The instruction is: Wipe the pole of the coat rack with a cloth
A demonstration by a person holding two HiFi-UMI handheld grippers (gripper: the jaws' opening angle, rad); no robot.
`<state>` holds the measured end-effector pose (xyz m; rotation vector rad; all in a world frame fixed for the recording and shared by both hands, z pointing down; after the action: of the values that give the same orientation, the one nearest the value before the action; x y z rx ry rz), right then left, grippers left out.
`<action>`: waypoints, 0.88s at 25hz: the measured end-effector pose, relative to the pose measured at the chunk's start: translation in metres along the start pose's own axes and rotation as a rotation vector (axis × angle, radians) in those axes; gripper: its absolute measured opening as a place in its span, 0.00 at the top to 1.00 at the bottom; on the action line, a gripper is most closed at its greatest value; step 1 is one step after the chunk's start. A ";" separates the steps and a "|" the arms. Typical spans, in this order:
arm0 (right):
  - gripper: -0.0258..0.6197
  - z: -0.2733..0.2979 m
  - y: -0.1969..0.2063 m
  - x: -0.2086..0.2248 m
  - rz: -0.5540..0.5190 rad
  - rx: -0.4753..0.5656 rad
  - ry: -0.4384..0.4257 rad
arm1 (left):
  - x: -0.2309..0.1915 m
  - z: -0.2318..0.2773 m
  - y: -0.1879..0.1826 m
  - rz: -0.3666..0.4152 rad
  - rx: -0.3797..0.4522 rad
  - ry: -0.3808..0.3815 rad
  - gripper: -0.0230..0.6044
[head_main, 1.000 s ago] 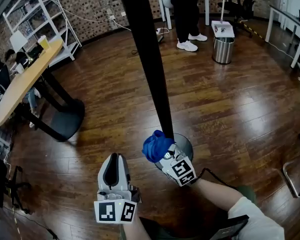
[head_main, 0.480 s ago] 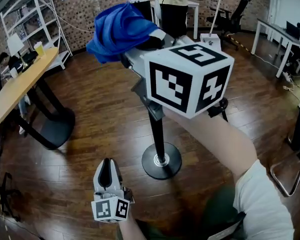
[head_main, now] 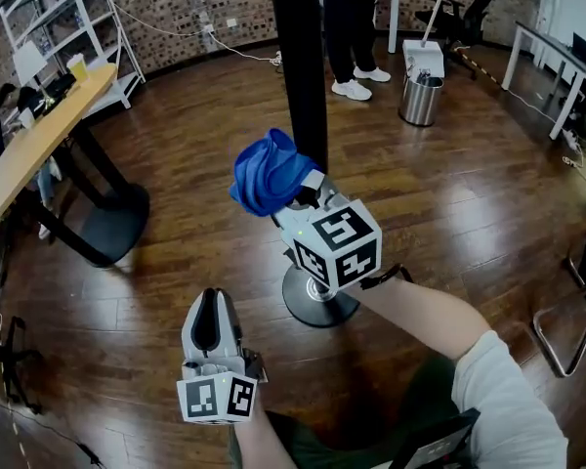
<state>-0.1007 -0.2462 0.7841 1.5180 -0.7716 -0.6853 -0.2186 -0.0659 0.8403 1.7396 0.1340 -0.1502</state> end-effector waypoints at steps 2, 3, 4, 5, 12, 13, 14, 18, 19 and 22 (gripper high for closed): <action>0.80 -0.002 0.060 0.002 0.016 -0.011 0.025 | -0.001 0.001 0.000 0.005 0.000 0.000 0.87; 0.80 -0.004 0.090 0.003 0.022 -0.022 0.037 | -0.001 0.001 0.001 0.006 -0.001 -0.001 0.87; 0.81 -0.006 0.120 0.004 0.026 -0.039 0.050 | 0.000 0.002 0.002 0.004 -0.003 -0.001 0.87; 0.81 -0.009 0.150 0.004 0.033 -0.062 0.064 | 0.001 0.002 0.004 0.001 -0.006 0.001 0.87; 0.81 -0.030 0.329 0.007 0.051 -0.230 0.171 | 0.006 0.003 0.010 -0.007 -0.022 0.015 0.87; 0.81 -0.034 0.349 0.007 0.046 -0.250 0.185 | 0.008 0.003 0.012 -0.010 -0.026 0.019 0.87; 0.81 -0.036 0.370 0.007 0.054 -0.271 0.197 | 0.010 0.004 0.014 -0.014 -0.032 0.026 0.87; 0.81 -0.047 0.453 0.000 0.083 -0.383 0.216 | 0.011 0.002 0.016 -0.015 -0.045 0.046 0.87; 0.81 -0.051 0.466 -0.003 0.092 -0.410 0.218 | 0.011 0.001 0.016 -0.014 -0.048 0.047 0.87; 0.81 -0.060 0.500 0.000 0.123 -0.468 0.236 | 0.014 0.000 0.017 -0.017 -0.063 0.064 0.87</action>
<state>-0.0926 -0.2293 1.2877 1.0902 -0.4781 -0.5369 -0.2015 -0.0691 0.8538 1.6817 0.1979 -0.1016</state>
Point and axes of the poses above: the fingertips, and each gripper's own axes: z forward along the fingers, x to its right, y out of its underside, the point moved 5 cm from there along -z, backward along the fingers, and after that the axes turned 3 degrees about -y, right-handed, at the moved point
